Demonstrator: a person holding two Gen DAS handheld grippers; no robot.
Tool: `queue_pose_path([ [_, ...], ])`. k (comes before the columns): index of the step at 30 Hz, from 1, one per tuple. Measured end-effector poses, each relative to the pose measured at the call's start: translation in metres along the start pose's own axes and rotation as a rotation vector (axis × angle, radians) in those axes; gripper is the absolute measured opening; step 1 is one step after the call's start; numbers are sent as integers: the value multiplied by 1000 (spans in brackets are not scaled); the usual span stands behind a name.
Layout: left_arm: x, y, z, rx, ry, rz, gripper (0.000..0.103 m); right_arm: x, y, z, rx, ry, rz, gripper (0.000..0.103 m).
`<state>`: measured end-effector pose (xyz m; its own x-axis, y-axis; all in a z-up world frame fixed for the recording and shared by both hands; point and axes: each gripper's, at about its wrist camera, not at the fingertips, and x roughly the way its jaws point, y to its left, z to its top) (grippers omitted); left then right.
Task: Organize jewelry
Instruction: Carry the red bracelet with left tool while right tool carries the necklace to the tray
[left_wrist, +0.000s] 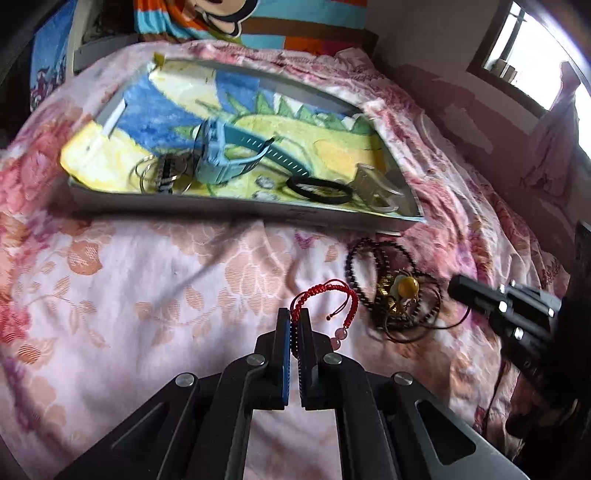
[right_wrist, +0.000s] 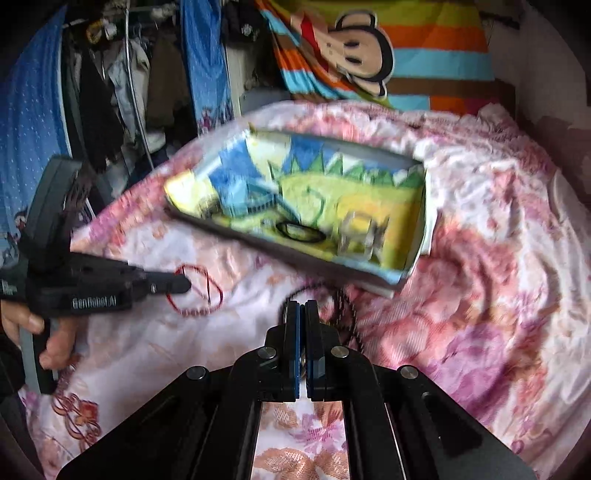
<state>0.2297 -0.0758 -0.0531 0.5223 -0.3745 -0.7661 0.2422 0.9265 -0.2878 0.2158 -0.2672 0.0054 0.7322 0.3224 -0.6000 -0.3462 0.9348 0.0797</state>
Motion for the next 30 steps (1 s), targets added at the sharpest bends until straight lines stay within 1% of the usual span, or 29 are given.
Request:
queue_pose_path([
  [3, -13, -12, -2, 32, -31, -4, 3, -10, 1, 7, -6, -57, -1, 2],
  [8, -31, -25, 1, 74, -85, -17, 3, -18, 5, 17, -27, -121, -8, 2],
  [12, -36, -25, 10, 71, -115, -19, 3, -16, 4, 33, -46, -181, -9, 2],
  [15, -37, -17, 21, 47, -139, -12, 3, -8, 1, 47, -38, -212, 4, 2],
  [18, -35, -6, 43, 10, -167, 1, 3, 10, -11, 69, -30, -239, -7, 2],
  [20, -31, 2, 59, -17, -188, 11, 3, 23, -23, 79, 0, -246, -19, 2],
  [23, -15, 8, 86, -32, -198, 47, 3, 45, -41, 86, 38, -249, -40, 2],
  [25, 3, 8, 104, -27, -203, 73, 3, 60, -55, 84, 80, -248, -48, 2],
  [30, 40, 2, 125, -30, -205, 95, 3, 98, -79, 69, 147, -195, -58, 3],
])
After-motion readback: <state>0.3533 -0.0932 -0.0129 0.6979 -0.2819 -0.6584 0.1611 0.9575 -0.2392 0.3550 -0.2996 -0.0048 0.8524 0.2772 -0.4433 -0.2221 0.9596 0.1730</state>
